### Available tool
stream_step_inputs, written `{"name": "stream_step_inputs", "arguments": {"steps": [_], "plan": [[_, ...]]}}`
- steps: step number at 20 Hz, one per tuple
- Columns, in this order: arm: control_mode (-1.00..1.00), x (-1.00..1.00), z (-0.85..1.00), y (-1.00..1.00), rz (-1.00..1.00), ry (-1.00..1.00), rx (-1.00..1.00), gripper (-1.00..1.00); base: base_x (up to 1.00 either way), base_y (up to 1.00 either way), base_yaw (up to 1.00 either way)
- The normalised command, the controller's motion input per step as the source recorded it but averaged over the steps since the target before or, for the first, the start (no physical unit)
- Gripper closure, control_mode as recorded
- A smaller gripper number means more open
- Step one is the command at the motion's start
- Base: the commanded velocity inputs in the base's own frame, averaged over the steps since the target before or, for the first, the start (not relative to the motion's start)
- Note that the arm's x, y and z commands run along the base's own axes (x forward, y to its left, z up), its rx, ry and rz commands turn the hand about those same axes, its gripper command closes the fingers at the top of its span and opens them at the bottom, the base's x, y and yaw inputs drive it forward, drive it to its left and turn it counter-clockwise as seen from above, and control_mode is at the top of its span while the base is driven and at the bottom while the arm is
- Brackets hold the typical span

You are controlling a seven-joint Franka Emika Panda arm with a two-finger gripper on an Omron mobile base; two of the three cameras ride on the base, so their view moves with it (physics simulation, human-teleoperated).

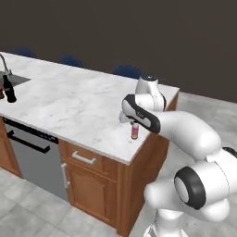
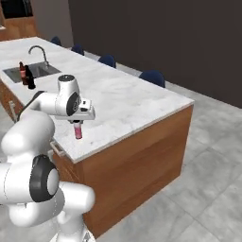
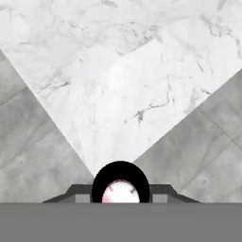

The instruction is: Place the large bottle from the dining counter next to the other large bottle outside the sink, and place the small bottle from the dining counter next to the other small bottle inside the sink.

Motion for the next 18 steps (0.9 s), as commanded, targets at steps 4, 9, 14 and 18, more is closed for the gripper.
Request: {"name": "stream_step_inputs", "arguments": {"steps": [4,9,14,18], "plan": [[1.00,0.00,0.00,0.00,0.00,0.00,0.00,1.00,0.17,1.00,-0.47],[1.00,0.00,0.00,0.00,0.00,0.00,0.00,1.00,-0.02,1.00,-0.46],[1.00,0.00,0.00,0.00,0.00,0.00,0.00,1.00,-0.50,1.00,-0.40],[1.00,0.00,0.00,0.00,0.00,0.00,0.00,1.00,-0.43,1.00,-0.37]]}}
